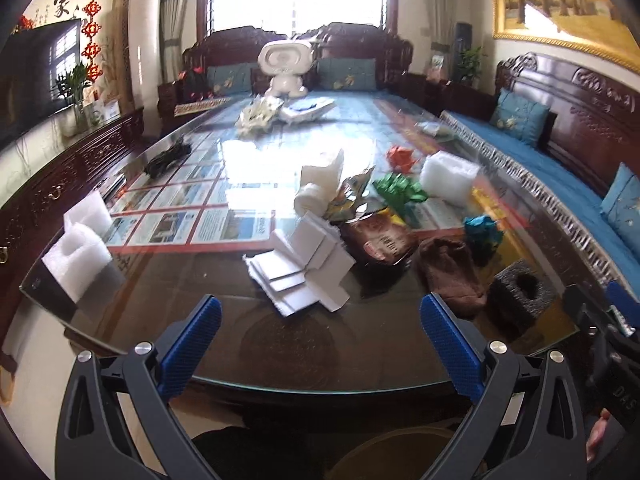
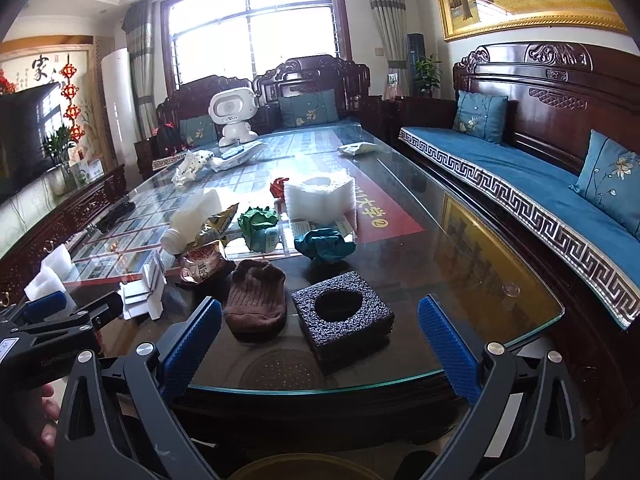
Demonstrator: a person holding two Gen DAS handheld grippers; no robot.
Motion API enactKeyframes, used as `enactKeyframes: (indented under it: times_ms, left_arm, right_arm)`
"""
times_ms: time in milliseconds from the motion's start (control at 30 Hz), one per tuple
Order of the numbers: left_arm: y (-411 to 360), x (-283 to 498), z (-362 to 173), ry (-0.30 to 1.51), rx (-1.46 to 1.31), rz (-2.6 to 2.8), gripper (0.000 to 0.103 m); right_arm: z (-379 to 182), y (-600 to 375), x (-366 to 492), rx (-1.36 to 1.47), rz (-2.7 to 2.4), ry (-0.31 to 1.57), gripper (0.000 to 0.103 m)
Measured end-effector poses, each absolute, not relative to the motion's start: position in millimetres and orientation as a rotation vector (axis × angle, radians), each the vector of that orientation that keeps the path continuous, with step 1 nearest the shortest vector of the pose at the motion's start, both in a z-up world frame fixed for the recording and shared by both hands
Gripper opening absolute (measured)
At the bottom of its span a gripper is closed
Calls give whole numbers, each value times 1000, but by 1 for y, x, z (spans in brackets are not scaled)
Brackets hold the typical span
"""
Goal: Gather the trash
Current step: 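Move both tools over the table toward the black foam block and brown sock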
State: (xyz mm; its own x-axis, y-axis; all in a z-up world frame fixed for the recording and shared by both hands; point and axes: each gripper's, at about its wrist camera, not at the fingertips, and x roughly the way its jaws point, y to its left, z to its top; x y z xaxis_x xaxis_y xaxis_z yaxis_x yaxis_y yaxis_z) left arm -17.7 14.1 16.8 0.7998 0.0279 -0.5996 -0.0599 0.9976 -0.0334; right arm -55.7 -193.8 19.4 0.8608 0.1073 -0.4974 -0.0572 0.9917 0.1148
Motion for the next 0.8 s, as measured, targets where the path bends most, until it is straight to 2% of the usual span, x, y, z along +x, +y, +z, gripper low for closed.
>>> enactKeyframes:
  times_ms: [400, 533, 667, 800]
  left_arm:
    - [12, -46, 29, 439, -76, -16, 99]
    - [15, -43, 31, 470, -142, -83, 99]
    - [16, -37, 30, 518, -187, -146, 99]
    - [11, -36, 33, 512, -150, -132, 99]
  right_arm:
    - [26, -203, -65, 256, 130, 471, 95]
    - [32, -201, -70, 227, 166, 425, 95]
    - [35, -185, -73, 73, 145, 433, 95]
    - [30, -189, -69, 106, 117, 488, 95]
